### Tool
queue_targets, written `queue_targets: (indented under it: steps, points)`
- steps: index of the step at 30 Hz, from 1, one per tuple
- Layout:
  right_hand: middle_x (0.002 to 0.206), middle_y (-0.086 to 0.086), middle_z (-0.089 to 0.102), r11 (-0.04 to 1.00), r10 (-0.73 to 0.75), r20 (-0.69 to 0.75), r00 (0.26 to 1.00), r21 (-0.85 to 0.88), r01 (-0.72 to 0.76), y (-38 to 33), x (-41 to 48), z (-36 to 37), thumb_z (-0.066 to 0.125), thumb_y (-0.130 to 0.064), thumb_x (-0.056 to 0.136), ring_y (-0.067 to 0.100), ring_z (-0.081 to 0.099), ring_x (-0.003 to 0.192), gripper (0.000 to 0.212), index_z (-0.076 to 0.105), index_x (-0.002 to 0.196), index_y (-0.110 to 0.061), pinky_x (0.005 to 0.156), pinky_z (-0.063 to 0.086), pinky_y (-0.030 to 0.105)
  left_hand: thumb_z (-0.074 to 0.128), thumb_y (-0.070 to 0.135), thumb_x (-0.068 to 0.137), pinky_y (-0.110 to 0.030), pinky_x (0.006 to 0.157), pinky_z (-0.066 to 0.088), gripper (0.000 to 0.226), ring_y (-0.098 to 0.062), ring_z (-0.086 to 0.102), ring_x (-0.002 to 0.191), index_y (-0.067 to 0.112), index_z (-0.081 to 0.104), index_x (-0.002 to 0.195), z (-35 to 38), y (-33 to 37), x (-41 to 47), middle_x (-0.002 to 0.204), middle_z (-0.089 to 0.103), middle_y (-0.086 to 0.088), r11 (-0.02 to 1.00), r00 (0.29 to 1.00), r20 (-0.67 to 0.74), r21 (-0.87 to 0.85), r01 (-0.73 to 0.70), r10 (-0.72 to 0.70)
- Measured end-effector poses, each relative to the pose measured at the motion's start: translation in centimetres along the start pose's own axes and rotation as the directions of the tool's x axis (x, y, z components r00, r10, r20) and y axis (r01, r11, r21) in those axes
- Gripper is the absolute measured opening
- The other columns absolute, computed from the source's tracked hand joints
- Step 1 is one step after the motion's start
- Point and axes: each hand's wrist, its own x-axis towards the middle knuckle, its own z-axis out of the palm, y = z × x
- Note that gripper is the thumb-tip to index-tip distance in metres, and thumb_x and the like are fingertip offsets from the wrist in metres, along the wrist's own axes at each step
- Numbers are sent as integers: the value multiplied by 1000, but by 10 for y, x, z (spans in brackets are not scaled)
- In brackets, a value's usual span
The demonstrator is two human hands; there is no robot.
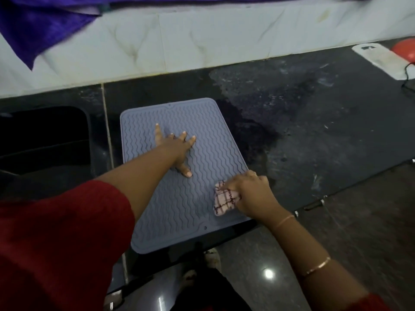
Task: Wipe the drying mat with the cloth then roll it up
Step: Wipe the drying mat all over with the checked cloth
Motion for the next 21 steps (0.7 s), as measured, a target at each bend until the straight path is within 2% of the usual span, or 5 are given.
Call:
queue_targets:
  steps: [3,5,9,13,21]
  points:
    - [118,-4,61,1000,3,130,992,11,-5,3,11,-20,57,-18,79,24,47,117,38,61,112,-35,100,36,47,57,73,69,-68,100,-19,115,-30,-8,145,26,-11,149,-4,5,-8,159,-9,-4,996,997,-71,82,-25,30]
    - [113,-1,63,999,10,35,999,40,-11,0,33,-29,57,-16,79,26,49,114,33,63,108,-31,98,37,47,63,63,74,-67,99,-21,108,-30,-10,145,25,-3,151,-3,13,-11,159,-5,-5,993,987,-130,82,-83,93]
    - [113,1,62,996,79,-108,991,58,-73,-23,67,-21,57,-18,82,28,48,115,30,59,111,-27,93,38,46,62,47,83,-67,100,-20,97,-25,-10,146,29,-7,149,5,17,-14,159,-12,3,965,987,31,-218,-147,158]
    - [114,0,59,997,49,-146,988,-48,-57,-23,40,4,57,-20,80,26,48,115,36,57,115,-31,91,32,41,63,61,74,-68,99,-23,113,-22,-16,144,30,-17,147,10,9,-11,156,-20,8,946,977,112,-289,-144,183]
    - [102,-1,69,987,11,178,984,157,-40,-6,-4,-17,63,-14,77,21,59,104,25,67,98,-27,93,48,43,67,60,72,-66,100,-21,113,-24,-6,146,21,-5,150,1,26,-22,159,-8,-3,982,985,6,-87,-170,171]
